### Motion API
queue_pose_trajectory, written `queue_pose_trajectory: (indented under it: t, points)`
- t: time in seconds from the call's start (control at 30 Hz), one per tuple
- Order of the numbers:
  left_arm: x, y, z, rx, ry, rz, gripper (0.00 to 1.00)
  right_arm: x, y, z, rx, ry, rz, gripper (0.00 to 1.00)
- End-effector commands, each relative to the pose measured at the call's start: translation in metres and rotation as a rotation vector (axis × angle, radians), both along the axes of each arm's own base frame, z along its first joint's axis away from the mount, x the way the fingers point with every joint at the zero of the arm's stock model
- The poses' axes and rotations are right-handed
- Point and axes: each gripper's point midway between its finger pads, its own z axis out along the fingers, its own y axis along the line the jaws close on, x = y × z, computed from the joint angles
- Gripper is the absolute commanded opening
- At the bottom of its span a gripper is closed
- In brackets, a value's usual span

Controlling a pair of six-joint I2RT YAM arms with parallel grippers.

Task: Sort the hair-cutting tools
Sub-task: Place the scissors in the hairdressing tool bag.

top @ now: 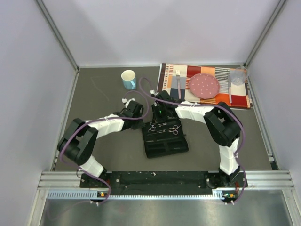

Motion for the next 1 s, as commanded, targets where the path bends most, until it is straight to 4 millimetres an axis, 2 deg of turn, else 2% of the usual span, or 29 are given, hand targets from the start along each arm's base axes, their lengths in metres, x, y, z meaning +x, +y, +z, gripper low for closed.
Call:
queue_pose_trajectory:
  t: [0.0,0.1,0.3,0.5,0.57,0.67,0.7,0.87,0.9,0.97]
  points:
    - [-0.01,0.006,-0.022,0.035,0.069,0.005,0.25,-0.013,0.0,-0.011,-0.023,0.032,0.054,0.0]
    - [-0.008,0.004,-0.023,0.032,0.07,0.009,0.24,-0.026,0.004,-0.016,0.001,0.084,0.111,0.0]
    - [0.003,0.004,-0.019,0.037,0.039,0.048,0.24,-0.051,0.007,-0.013,0.052,0.139,0.206,0.0]
    - [0.019,0.004,-0.011,0.047,-0.026,0.052,0.24,-0.06,-0.003,-0.012,0.034,0.146,0.204,0.0]
    - [0.021,0.002,-0.011,0.045,-0.034,0.049,0.25,-0.057,-0.005,-0.009,0.023,0.13,0.194,0.0]
    - [0.026,0.0,-0.005,0.036,-0.06,0.04,0.27,-0.04,-0.01,0.003,0.005,0.083,0.133,0.0]
    - [0.027,0.0,-0.002,0.033,-0.07,0.039,0.29,-0.029,-0.01,0.011,0.007,0.051,0.104,0.0]
    - [0.022,0.005,0.031,0.003,-0.156,0.022,0.47,0.02,-0.025,0.062,0.061,-0.056,-0.082,0.0]
    - [0.02,0.006,0.036,-0.001,-0.169,0.022,0.5,0.035,-0.035,0.07,0.065,-0.079,-0.132,0.0]
    - [0.014,0.013,0.052,-0.007,-0.203,0.025,0.55,0.046,-0.044,0.081,0.073,-0.1,-0.182,0.0]
